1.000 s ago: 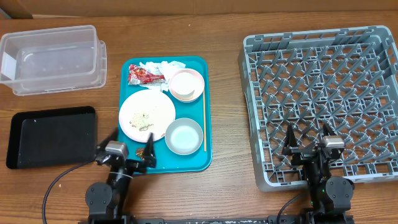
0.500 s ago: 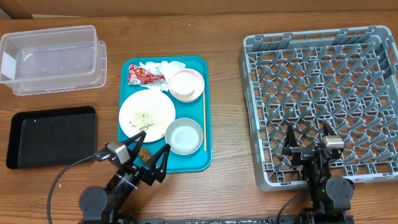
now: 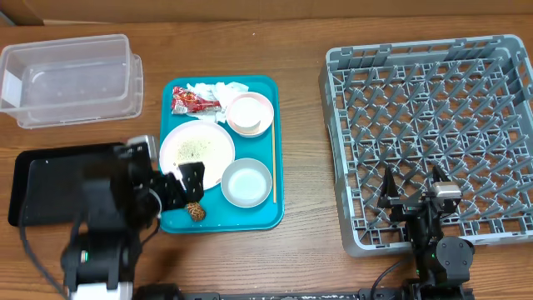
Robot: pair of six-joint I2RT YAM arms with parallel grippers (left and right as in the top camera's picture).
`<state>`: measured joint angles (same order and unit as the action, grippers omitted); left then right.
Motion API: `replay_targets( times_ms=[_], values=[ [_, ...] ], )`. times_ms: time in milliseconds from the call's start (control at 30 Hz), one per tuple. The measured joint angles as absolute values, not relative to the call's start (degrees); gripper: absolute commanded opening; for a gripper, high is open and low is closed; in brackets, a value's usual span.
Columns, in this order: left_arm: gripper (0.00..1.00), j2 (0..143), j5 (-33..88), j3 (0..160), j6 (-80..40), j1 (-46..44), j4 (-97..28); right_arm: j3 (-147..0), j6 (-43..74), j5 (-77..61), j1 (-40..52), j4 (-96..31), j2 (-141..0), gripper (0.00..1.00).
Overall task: Sort waste into correct bins and load items into the dishwasher
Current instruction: 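Reach the left gripper to the brown food scrap on the teal tray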
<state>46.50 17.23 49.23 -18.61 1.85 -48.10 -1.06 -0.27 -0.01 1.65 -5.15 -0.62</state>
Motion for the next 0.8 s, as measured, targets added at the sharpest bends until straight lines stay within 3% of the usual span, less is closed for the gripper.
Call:
replay_targets(
  times_ms=[533,633,700,800],
  values=[
    [1.00,77.9,11.3,49.5,-23.4,1.2,-57.5,-1.1,-0.3,0.0,1.7,-5.1,-0.6,1.00],
    [0.91,80.8,7.7,49.5,-26.0,0.4,-57.2,-1.1,-0.3,0.0,1.7,-5.2,-0.6,1.00],
    [0.75,82.1,6.3,49.5,-27.2,0.3,-55.2,-1.1,-0.3,0.0,1.7,-5.2,-0.6,1.00],
    [0.73,83.5,5.0,49.3,-28.8,0.3,-52.6,-1.1,-0.3,0.0,1.7,-5.2,-0.6,1.00]
  ],
)
